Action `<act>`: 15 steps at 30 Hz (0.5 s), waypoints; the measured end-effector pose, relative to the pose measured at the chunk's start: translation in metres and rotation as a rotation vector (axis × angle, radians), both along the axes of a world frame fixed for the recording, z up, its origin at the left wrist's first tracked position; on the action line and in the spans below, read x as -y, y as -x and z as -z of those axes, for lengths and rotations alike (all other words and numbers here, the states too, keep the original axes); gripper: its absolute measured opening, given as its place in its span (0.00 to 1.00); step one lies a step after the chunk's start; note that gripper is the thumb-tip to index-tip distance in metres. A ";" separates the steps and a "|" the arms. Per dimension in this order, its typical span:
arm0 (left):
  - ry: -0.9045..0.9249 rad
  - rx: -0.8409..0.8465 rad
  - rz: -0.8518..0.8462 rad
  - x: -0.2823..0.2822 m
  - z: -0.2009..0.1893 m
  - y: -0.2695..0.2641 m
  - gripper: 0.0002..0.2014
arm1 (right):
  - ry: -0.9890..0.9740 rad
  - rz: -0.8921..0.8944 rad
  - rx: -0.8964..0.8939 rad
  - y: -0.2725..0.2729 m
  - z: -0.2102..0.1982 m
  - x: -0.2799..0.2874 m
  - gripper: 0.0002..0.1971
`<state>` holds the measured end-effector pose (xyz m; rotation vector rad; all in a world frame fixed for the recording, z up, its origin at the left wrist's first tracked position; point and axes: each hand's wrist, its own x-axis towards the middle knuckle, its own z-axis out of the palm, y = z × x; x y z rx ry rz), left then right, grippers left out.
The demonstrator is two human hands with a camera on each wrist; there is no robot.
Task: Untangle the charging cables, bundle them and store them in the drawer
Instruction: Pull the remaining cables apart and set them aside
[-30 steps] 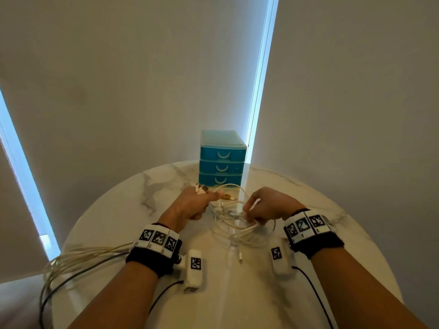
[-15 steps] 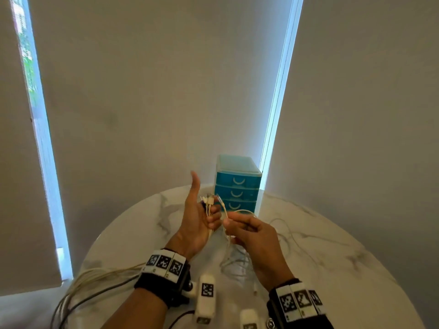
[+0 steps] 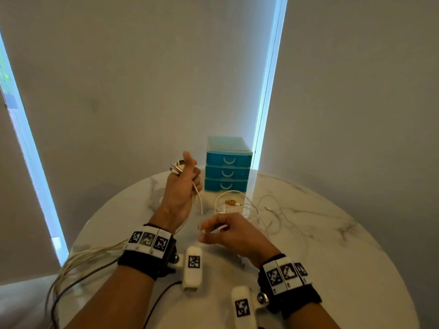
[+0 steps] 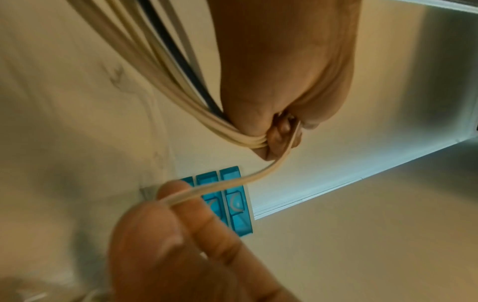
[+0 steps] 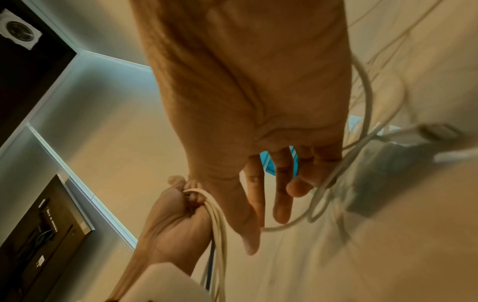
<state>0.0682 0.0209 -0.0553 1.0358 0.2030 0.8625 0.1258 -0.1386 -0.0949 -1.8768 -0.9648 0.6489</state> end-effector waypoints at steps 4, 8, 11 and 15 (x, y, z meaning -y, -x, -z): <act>0.113 0.178 0.015 -0.008 -0.008 0.006 0.20 | 0.044 0.043 0.069 -0.003 0.002 -0.001 0.13; 0.205 0.307 0.088 -0.013 -0.011 0.009 0.19 | 0.028 0.150 0.085 -0.010 0.011 -0.001 0.13; 0.164 0.290 0.165 -0.013 -0.013 0.014 0.20 | -0.019 0.209 0.189 -0.021 0.014 0.004 0.07; 0.066 0.199 0.222 -0.006 -0.018 0.022 0.20 | -0.165 0.255 0.248 -0.035 0.010 0.013 0.07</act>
